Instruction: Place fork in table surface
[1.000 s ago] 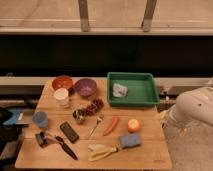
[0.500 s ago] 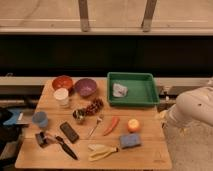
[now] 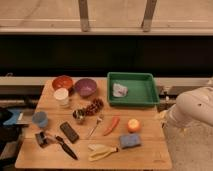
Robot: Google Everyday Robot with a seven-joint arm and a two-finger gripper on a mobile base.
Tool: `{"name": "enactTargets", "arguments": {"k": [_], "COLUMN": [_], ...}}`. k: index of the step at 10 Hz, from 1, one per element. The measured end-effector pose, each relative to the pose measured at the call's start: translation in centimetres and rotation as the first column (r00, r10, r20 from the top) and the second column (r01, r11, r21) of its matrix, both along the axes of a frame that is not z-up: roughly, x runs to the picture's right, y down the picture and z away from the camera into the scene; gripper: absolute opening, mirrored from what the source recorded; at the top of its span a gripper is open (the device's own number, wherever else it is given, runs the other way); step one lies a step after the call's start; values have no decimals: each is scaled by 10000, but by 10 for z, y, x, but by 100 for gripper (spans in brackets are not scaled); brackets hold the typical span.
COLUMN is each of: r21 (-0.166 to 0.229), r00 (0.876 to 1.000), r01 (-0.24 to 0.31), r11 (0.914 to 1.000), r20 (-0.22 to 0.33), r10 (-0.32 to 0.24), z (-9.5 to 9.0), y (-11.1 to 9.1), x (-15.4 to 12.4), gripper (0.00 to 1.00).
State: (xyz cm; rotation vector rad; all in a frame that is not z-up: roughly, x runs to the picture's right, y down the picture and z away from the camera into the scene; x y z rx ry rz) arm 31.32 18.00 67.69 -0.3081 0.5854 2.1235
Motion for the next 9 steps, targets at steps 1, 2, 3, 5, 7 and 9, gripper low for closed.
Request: {"name": "enactTargets", "arguments": {"k": [1,2,3,5,7,9], "r21": [2,32,63,190,317,494], "r00": [10000,9999,9997,9957,9867,9694], "r01": [-8,87,204,726,1256,1826], "r11": [10000,10000,9998,9972,9916,9819], "r20": [3,63,154,558,998,1575], "r10": [8,-88,-205,-736,-1282,-1882], "z": [0,0,2,9,18,26], "y": [0,-2,-5,-20,-36,-52], "x": [0,0,-4,-31,-71,-119], "gripper": [80,80,80,80,80,80]}}
